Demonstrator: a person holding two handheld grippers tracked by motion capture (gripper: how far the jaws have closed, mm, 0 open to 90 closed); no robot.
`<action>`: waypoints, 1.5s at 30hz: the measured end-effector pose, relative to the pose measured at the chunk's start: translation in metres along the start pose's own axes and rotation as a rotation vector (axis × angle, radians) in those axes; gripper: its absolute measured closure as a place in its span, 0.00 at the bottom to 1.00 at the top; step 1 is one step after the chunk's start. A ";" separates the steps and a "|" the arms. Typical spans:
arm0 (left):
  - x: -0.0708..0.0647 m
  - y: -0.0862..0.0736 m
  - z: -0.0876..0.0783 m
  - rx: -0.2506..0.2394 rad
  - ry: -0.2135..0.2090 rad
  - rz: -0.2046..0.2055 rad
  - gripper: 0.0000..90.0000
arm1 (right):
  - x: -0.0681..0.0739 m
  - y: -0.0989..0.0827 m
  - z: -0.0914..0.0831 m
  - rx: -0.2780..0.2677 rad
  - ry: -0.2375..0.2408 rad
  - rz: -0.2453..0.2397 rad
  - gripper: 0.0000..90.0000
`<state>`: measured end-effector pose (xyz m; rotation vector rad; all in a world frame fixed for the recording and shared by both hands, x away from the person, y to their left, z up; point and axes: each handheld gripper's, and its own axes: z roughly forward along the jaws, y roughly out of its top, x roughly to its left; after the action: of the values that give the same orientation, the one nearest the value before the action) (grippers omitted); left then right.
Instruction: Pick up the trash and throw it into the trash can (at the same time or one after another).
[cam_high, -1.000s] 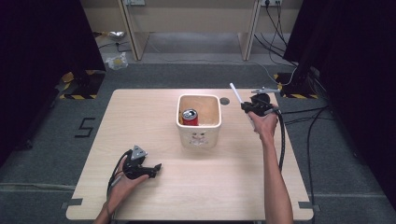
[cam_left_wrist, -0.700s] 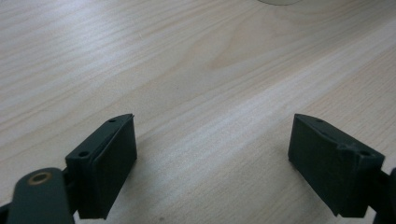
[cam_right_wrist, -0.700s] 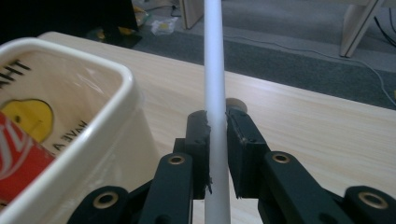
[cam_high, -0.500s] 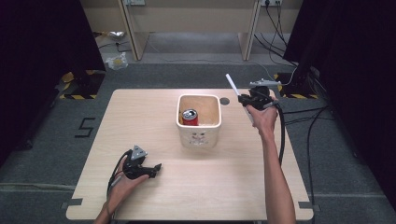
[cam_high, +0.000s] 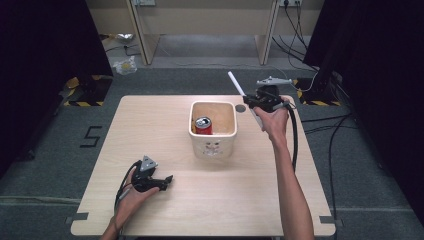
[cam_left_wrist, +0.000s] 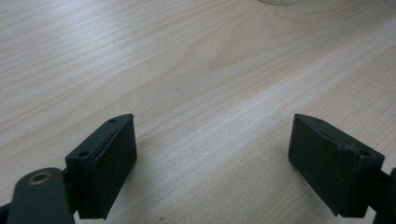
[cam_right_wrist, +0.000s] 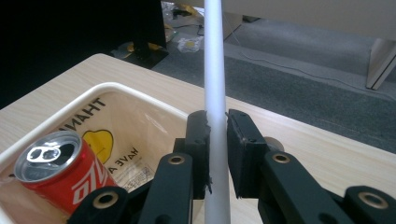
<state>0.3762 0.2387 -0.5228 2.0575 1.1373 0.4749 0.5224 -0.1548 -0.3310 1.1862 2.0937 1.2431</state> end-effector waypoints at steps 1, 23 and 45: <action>0.000 0.000 0.000 -0.001 0.000 -0.002 0.16 | 0.002 0.002 0.001 -0.005 0.007 0.003 0.88; 0.000 0.000 0.000 -0.002 0.000 -0.003 0.16 | 0.037 0.020 0.020 -0.001 0.079 -0.029 0.88; 0.000 0.000 0.000 0.000 0.001 0.002 0.16 | 0.061 0.027 0.050 0.017 0.121 -0.031 0.88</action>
<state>0.3762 0.2388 -0.5229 2.0586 1.1361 0.4763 0.5373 -0.0730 -0.3290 1.1065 2.2048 1.3147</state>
